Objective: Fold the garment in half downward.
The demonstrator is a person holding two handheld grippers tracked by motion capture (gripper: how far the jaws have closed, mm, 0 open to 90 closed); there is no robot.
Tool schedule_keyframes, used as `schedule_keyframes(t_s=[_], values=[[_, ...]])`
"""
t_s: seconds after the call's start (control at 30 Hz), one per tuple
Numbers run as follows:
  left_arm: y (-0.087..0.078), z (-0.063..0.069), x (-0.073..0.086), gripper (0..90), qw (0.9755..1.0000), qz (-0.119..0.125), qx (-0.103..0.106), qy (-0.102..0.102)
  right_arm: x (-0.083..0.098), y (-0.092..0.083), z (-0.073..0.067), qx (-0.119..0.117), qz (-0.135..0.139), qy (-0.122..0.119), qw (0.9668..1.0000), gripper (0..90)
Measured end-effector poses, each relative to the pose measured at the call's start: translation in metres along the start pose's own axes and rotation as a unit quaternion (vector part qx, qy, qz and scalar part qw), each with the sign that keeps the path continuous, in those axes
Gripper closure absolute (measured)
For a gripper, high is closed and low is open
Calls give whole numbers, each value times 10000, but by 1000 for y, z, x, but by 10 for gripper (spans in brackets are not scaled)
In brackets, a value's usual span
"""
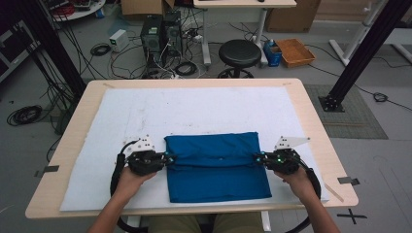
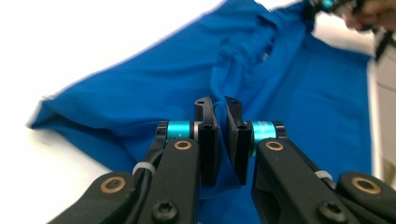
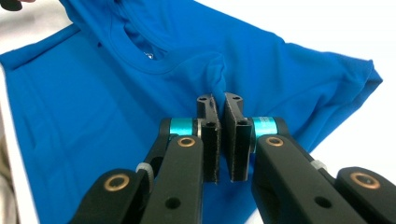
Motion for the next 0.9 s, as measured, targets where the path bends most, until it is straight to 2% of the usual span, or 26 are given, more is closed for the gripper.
schedule_keyframes(t_s=[0.13, 0.17, 0.3, 0.33, 0.4, 0.43, 0.47, 0.5, 0.53, 0.57, 0.6, 0.63, 0.7, 0.73, 0.77, 0.8, 0.83, 0.87, 0.9], values=[[-2, 7, 7, 851, 9998, -149, 89, 104, 6, -9, -7, -120, 40, -88, 9999, 864], [-2, 7, 7, 851, 9998, -149, 89, 104, 8, -11, -9, -152, 21, -139, 9998, 864], [-5, 13, 15, 851, 9987, -413, 295, 101, 21, -18, -18, -275, -133, -318, 9990, 861], [-6, 14, 15, 822, 9984, -417, 359, 89, 23, -20, -20, -338, -136, -252, 9990, 839], [-9, 14, 9, 588, 9992, -222, 287, -186, 23, -24, -18, -443, -10, 83, 9990, 682], [-11, 12, 4, 545, 9990, -9, 295, -324, 20, -26, -16, -403, 132, 248, 9988, 673], [-12, 10, -1, 544, 9986, 199, 238, -419, 16, -28, -14, -385, 275, 375, 9982, 674], [-12, 10, -1, 541, 9986, 199, 238, -419, 16, -28, -14, -385, 275, 375, 9982, 674], [-12, 4, -9, 539, 9974, 415, -12, -588, 7, -24, -11, -153, 289, 585, 9978, 735], [-12, 4, -9, 541, 9974, 415, -12, -588, 7, -24, -11, -153, 289, 585, 9978, 735], [-5, -1, -10, 543, 9959, 373, -268, -775, 2, -13, -8, 143, 94, 634, 9978, 770], [-1, -1, -9, 552, 9960, 268, -333, -783, 1, -6, -9, 219, -19, 662, 9976, 792], [3, 1, -7, 567, 9965, 179, -352, -738, 1, 8, -12, 235, -245, 543, 9979, 810], [9, 6, -4, 570, 9977, 42, -263, -630, 2, 13, -15, 106, -344, 436, 9984, 824], [9, 6, -4, 570, 9977, 42, -263, -630, 2, 13, -15, 106, -344, 436, 9984, 824], [11, 9, -3, 570, 9985, 25, -178, -524, 5, 20, -26, -344, -594, 53, 9976, 856], [11, 9, -3, 570, 9985, 25, -178, -524, 7, 21, -31, -572, -731, -164, 9955, 872], [8, 9, -4, 570, 9980, 134, -169, -589, 10, 20, -37, -794, -809, -377, 9928, 877], [8, 9, -4, 570, 9980, 134, -169, -589, 10, 20, -37, -794, -809, -377, 9928, 877]])
Point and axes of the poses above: each handheld gripper's, and its own axes: y roughly forward along the jaws, x roughly out of its underside, z roughly to its right, the point moved 4 cm from there along y, roughly forward along the jaws, and after that the axes turned 3 degrees about -y, right-handed, at the moved point
